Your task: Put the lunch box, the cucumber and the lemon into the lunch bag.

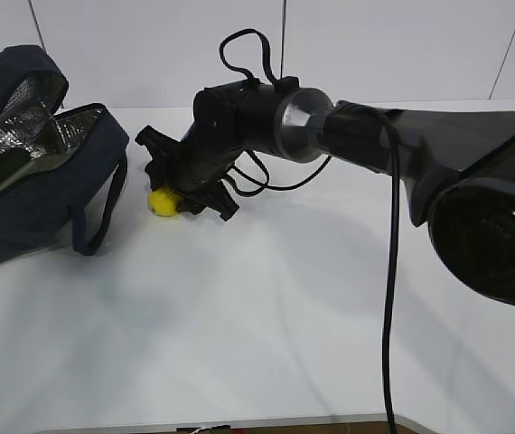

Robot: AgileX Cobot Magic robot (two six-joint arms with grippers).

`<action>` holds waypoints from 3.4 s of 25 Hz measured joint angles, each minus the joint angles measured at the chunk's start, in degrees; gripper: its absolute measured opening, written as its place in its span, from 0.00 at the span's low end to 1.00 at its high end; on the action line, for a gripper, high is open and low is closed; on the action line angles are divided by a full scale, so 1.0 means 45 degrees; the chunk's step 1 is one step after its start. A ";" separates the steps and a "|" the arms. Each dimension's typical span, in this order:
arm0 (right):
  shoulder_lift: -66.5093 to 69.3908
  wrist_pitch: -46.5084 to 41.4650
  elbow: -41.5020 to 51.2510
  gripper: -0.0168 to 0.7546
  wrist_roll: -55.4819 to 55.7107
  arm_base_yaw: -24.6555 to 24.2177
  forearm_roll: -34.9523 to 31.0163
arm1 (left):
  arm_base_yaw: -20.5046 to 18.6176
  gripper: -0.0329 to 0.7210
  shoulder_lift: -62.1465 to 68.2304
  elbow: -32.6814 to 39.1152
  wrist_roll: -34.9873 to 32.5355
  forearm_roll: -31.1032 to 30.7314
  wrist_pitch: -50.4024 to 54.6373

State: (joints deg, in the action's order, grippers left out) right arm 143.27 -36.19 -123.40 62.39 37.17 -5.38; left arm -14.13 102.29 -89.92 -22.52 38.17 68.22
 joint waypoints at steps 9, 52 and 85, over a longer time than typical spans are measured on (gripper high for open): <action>0.0000 -0.2301 -0.1778 0.49 -0.4681 0.0000 0.0164 | 0.0000 0.06 0.0000 0.0000 -0.0022 0.0000 0.0028; 0.0954 -0.2244 -0.6229 0.62 -1.1143 0.0009 -0.6859 | 0.0000 0.06 0.0000 0.0000 -0.0291 0.1010 0.0200; 0.1371 -0.7003 -0.6940 0.65 -1.1167 -0.1161 -0.7247 | 0.0000 0.06 0.0000 0.0000 -0.0492 0.1105 0.0304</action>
State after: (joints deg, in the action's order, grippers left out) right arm 149.44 -67.70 -154.63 12.14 31.95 -37.99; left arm -14.13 102.29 -89.92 -24.74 43.14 69.59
